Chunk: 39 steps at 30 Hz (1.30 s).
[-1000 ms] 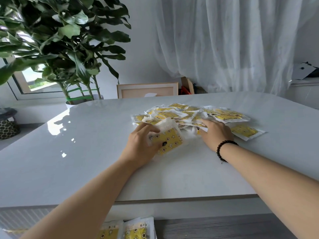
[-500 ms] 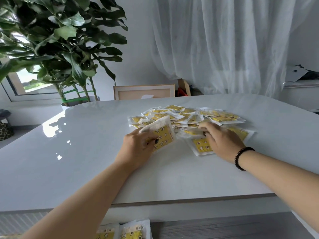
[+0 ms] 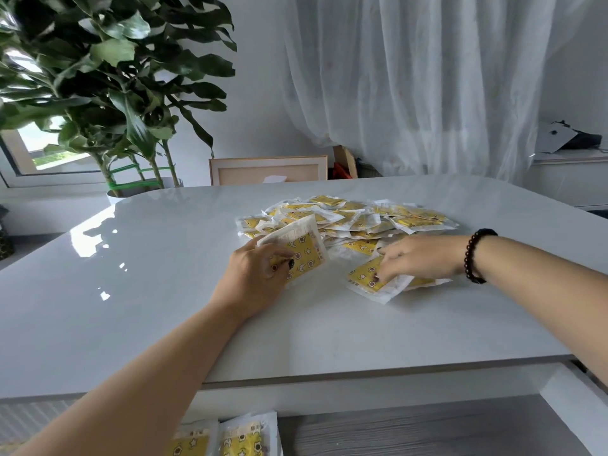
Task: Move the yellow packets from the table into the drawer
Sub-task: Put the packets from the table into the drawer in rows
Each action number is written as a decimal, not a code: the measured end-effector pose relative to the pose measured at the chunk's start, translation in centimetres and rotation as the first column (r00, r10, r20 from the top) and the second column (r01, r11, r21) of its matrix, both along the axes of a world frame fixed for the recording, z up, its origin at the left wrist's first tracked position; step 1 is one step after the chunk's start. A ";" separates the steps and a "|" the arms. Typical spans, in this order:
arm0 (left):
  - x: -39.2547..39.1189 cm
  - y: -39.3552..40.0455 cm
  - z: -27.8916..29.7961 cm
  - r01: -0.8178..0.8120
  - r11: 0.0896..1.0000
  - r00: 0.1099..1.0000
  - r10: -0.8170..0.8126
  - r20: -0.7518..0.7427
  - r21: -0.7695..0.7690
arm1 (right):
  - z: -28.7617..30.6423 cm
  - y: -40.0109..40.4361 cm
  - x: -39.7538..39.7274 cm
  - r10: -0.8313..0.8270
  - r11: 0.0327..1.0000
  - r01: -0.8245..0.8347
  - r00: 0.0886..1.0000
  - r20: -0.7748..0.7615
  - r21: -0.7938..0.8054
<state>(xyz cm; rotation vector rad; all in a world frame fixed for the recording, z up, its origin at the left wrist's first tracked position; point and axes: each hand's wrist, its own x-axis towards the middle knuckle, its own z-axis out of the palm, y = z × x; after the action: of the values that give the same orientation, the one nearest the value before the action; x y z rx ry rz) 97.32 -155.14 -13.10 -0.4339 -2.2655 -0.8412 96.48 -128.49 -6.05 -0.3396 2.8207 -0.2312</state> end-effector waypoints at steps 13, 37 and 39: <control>-0.1 -0.2 0.0 0.001 1.000 0.998 -0.001 0.061 0.004 | -2.3 1.1 -1.8 -0.010 0.993 -0.013 0.982 -0.191 -0.120; -0.1 -0.1 0.0 -0.022 0.999 0.998 0.024 0.056 -0.029 | -2.2 3.3 -1.6 -0.047 0.990 0.025 0.987 -0.155 -0.141; -0.2 -0.1 0.0 -0.020 0.999 0.998 0.021 0.055 -0.030 | -1.9 2.9 -1.9 -0.060 0.993 0.047 0.991 -0.124 -0.104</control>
<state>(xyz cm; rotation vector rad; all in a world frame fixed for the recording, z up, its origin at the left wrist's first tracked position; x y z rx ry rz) 97.14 -155.22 -13.09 -0.4043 -2.3320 -0.8200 94.62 -125.55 -7.93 -0.3111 2.9524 -0.3772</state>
